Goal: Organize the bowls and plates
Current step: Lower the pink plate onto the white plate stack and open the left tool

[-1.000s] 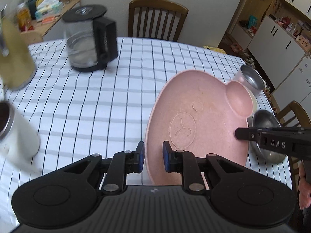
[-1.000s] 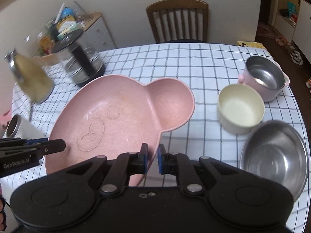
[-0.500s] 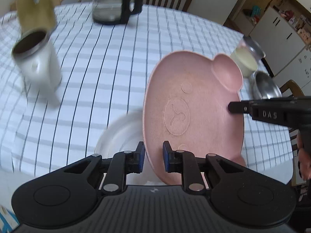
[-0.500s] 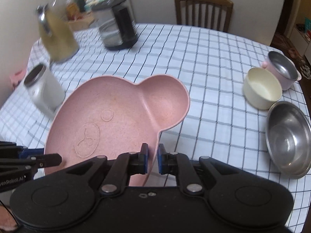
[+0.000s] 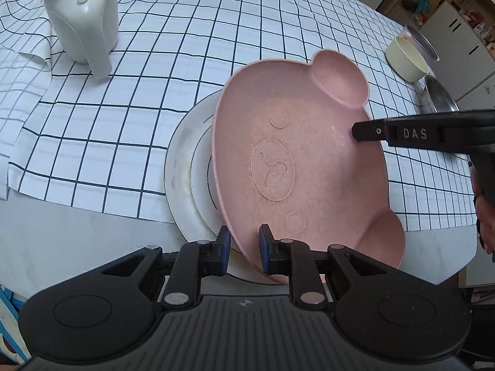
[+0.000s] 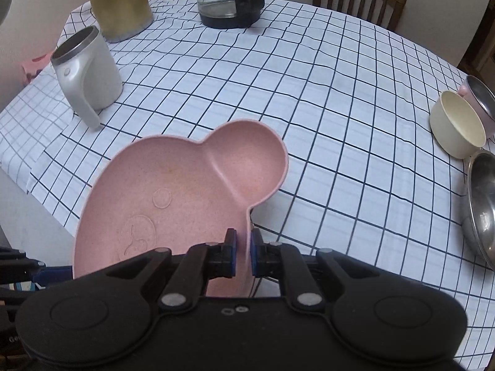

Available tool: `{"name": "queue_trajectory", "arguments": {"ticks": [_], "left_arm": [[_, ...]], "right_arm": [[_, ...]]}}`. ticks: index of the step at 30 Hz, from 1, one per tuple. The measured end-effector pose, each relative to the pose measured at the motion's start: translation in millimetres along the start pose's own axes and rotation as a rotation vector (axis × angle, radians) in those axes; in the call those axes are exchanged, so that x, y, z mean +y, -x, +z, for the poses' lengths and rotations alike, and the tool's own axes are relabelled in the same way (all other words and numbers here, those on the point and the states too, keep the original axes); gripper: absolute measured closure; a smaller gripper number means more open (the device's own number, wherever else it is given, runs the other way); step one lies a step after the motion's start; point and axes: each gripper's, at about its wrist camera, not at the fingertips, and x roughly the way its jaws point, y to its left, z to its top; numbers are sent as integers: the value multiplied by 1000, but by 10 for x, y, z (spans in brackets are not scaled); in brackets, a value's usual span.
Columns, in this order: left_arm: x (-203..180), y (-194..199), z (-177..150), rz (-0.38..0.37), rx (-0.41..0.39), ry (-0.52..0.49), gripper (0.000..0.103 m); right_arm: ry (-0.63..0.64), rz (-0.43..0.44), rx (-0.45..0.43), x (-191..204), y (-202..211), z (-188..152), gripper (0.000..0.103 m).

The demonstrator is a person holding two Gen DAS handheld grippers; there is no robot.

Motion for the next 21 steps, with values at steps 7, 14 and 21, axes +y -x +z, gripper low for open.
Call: {"name": "queue_trajectory", "arguments": {"ticks": [7,14,21], "left_arm": [[-25,-84,43,9,-6,-10,85],[-27,-173,40,15,5,-31,85],[-28,-221,46,-11,14,-37,85]], "right_arm": [[0,-25,16,-8,-140,54,94],[8,-28,15,-18,-210,59,94],[30,-43,2,-17,-226,55,94]]}}
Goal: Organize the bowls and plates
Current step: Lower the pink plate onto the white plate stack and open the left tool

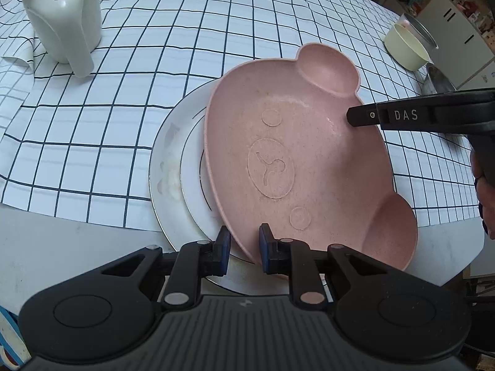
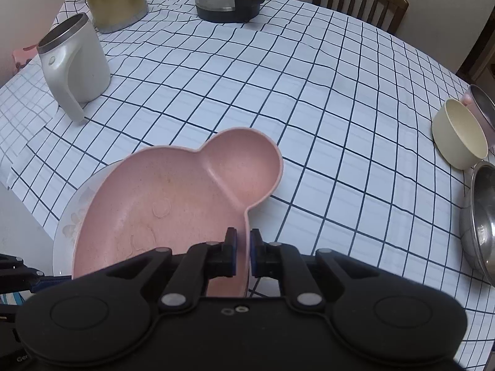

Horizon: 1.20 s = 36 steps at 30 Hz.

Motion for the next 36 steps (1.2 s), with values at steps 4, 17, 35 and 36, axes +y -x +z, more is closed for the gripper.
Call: {"name": "queue_trajectory", "arguments": {"ticks": [4,17,35,36], "left_arm": [[-10,5,-3,-3,4,-9,85],[0,136,-18,13,-42,-26,83],[-241,601,-7,-11,-206,-145,76],[-266,630,-4,-18,-219,-153,76]], "right_arm": [[-12,6,9,-22,-15,-7,88],[-44,22,4,-16,44,-121,72],[-70,75,-192,110,833,-391,48],[-80,75,-208,98,895,-409,45]]}}
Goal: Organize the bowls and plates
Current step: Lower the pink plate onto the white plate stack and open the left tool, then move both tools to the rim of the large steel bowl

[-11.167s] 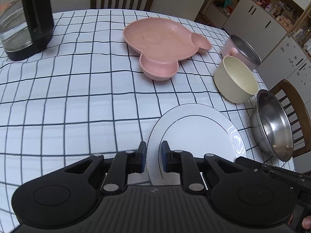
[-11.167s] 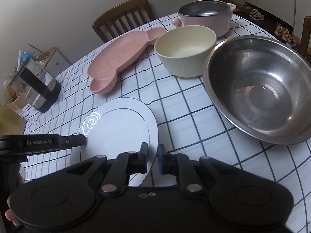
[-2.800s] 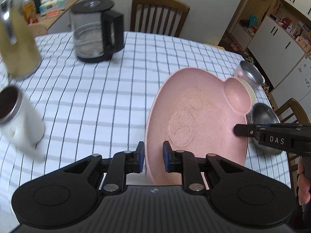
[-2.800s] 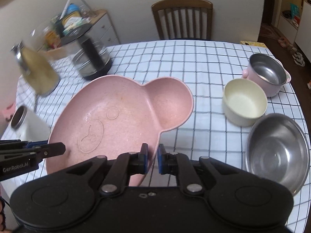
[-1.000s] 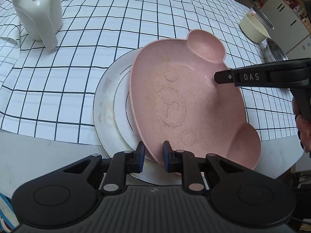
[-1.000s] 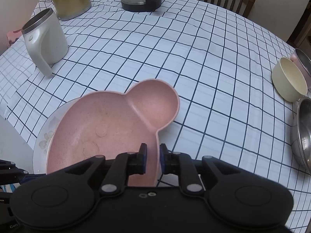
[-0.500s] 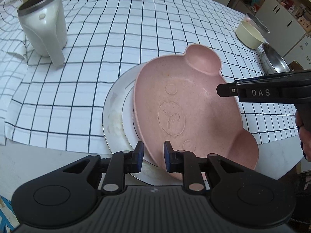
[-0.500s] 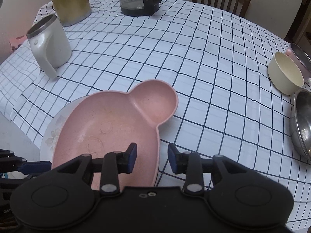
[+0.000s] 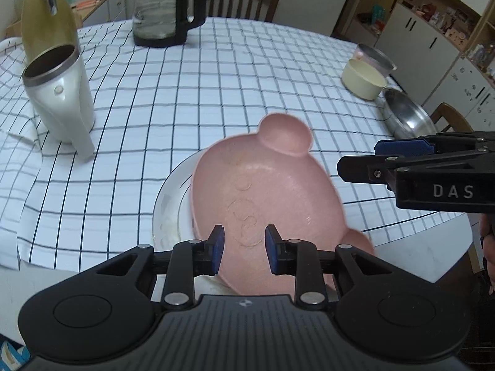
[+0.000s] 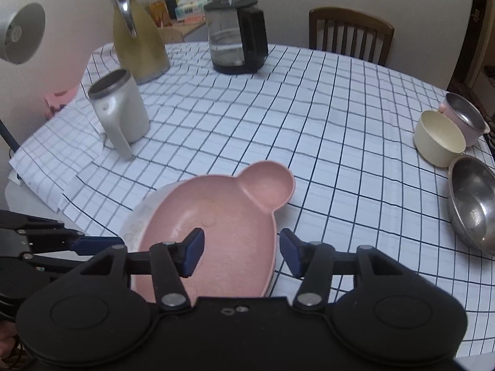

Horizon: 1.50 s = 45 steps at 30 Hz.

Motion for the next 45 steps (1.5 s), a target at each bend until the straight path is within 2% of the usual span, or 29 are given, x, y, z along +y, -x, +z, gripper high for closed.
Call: {"name": "queue_trajectory", "arguments": {"ticks": [3,5,7,8,14,22,26,32,39,45], "left_arm": [[-79,90,46,-17,-37,-30,75],[-134,137,84,-33,-58,-45,68],[-195,183,121,-43,-89,-57,38],[-230,210,137,-47,-112,-65,35],[-504,271,310,-60,-164,-128,34],[-1054,233,590,-71,-240,-207,26],[-1376,122,748,-97,-263,-204,25],[-1922,-194,965,-82,-267,-204,23],[-2455,-733,1253,-54,-259,-162,23],[-2786,-1243,1428,-20,-235,-165,23]], "right_arm": [[-19,-4,-53,-40,196,-15,41],[-36,-9,-84,-83,324,-33,39],[-60,-15,-108,-143,444,-56,37],[-75,-21,-121,-174,503,-74,36],[-141,-66,-186,-418,799,-157,22],[-207,-132,-268,-902,1053,-252,4],[-233,-153,-294,-1241,1134,-302,2],[-215,-216,-328,-1783,1191,-358,0],[-190,-257,-310,-2474,1067,-327,0],[-194,-275,-275,-3030,858,-309,0]]}}
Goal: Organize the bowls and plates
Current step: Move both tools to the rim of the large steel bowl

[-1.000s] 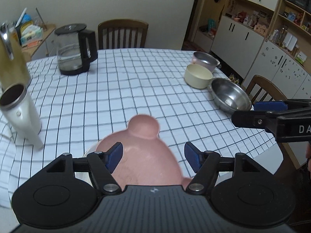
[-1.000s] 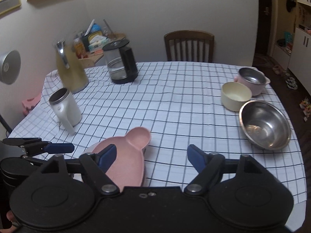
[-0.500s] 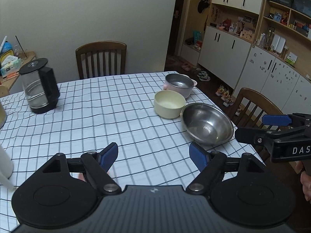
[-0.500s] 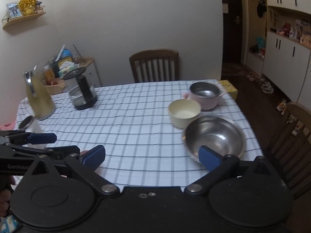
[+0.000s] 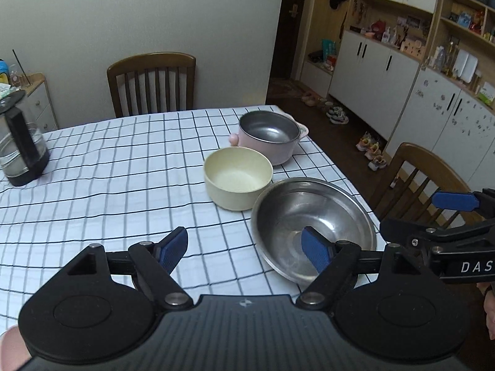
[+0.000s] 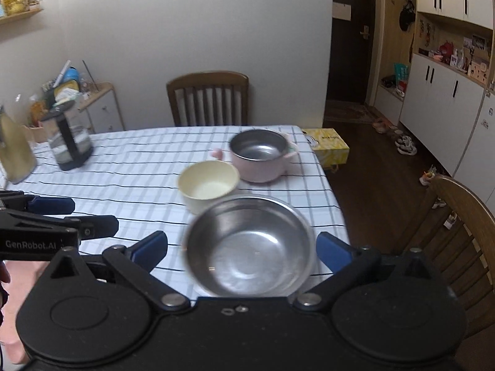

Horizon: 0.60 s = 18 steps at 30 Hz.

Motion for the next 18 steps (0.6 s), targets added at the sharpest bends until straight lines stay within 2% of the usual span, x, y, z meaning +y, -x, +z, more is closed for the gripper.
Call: {"name": "queue_trajectory", "arguments": {"ticks": [9,12,18], "left_arm": [[-264,-639,39,71,56,-12,23],[-306,-799,39,93,78,-17,23],[-336,-1078,59,88,147,18,23]], "right_arm": [[-4,-22,60,-433,-585,-25,0],[-4,-21,88,-498,-751,-51,3],[-4,-11,147,-583,-1036,-74,11]]}}
